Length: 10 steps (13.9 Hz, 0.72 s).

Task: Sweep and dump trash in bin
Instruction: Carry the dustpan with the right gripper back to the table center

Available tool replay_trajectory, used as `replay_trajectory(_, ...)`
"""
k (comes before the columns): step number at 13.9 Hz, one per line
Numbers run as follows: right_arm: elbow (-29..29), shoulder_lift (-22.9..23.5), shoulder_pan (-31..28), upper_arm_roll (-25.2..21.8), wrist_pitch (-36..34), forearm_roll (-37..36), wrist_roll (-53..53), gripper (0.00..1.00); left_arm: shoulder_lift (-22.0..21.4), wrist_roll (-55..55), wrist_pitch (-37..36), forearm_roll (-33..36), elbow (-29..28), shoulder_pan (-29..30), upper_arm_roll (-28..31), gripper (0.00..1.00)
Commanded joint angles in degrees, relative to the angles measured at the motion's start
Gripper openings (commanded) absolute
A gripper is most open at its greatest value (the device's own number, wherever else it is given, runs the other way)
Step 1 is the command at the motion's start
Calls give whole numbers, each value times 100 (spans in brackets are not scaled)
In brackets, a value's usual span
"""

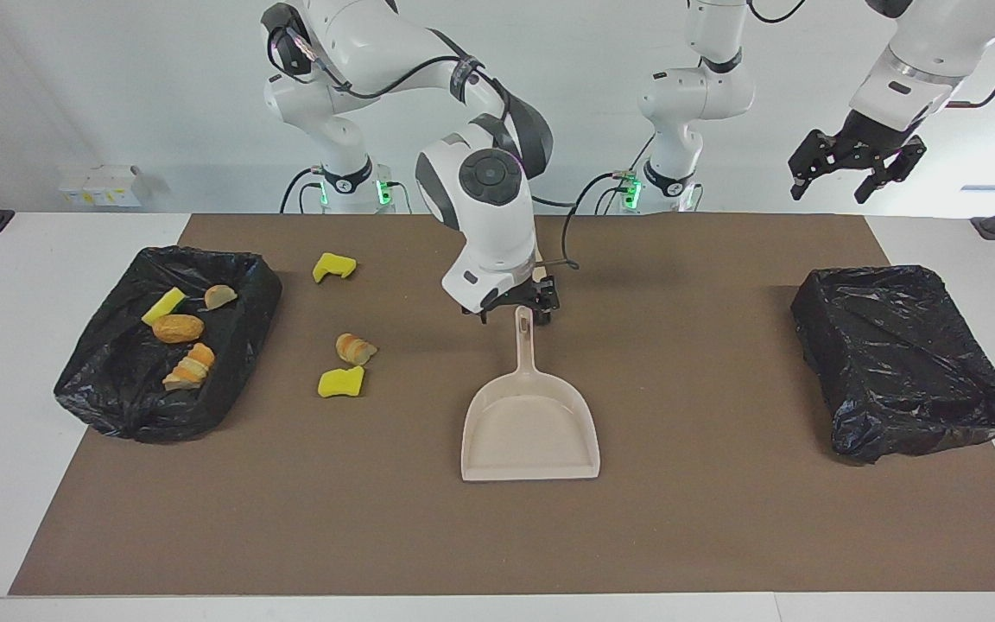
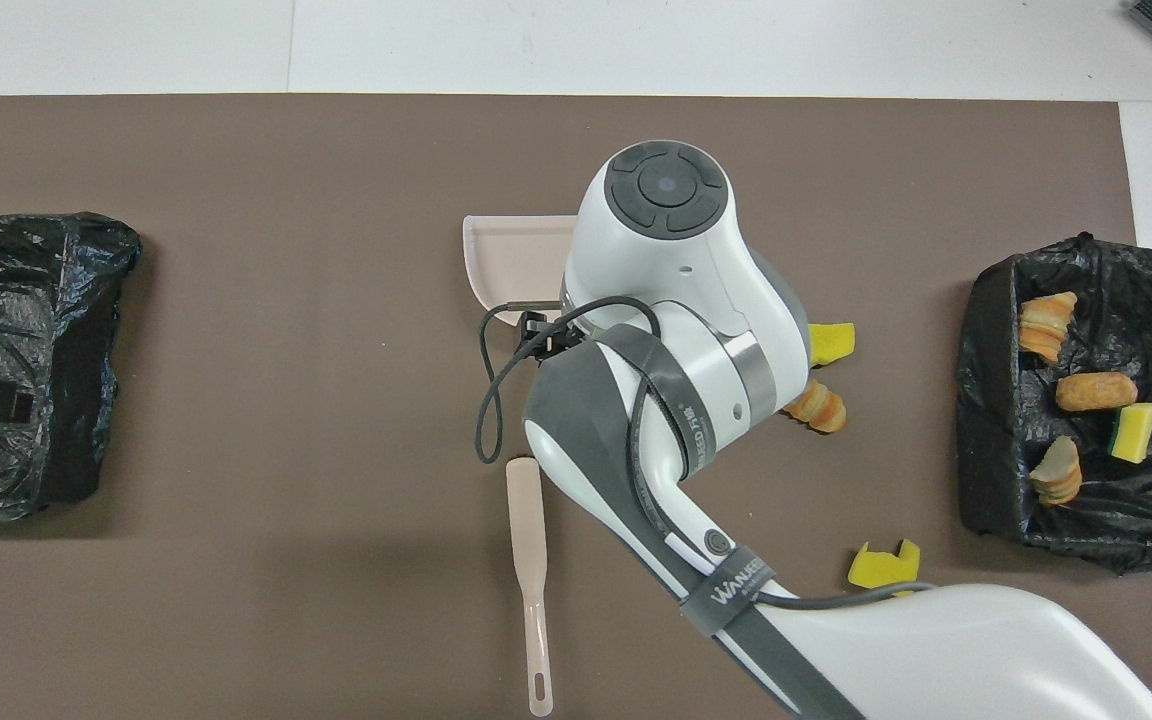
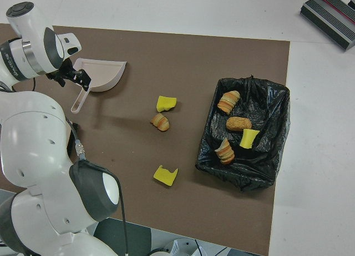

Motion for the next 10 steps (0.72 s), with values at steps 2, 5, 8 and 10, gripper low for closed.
replay_trajectory(2, -1252, -905, 134, 44, 106, 30, 200, 100, -16, -14, -46, 106, 53, 43, -36, 100)
replay_trajectory(5, -1938, -1328, 432, 44, 509, 231, 349, 100, -16, -14, -46, 106, 53, 43, -36, 100)
replay_trajectory(8, -3000, -1829, 678, 44, 1589, 539, 605, 100, -16, -14, -46, 106, 53, 43, -36, 100)
replay_trajectory(10, -3563, -1988, 872, 44, 2073, 698, 683, 100, -16, -14, -46, 106, 53, 43, -36, 100)
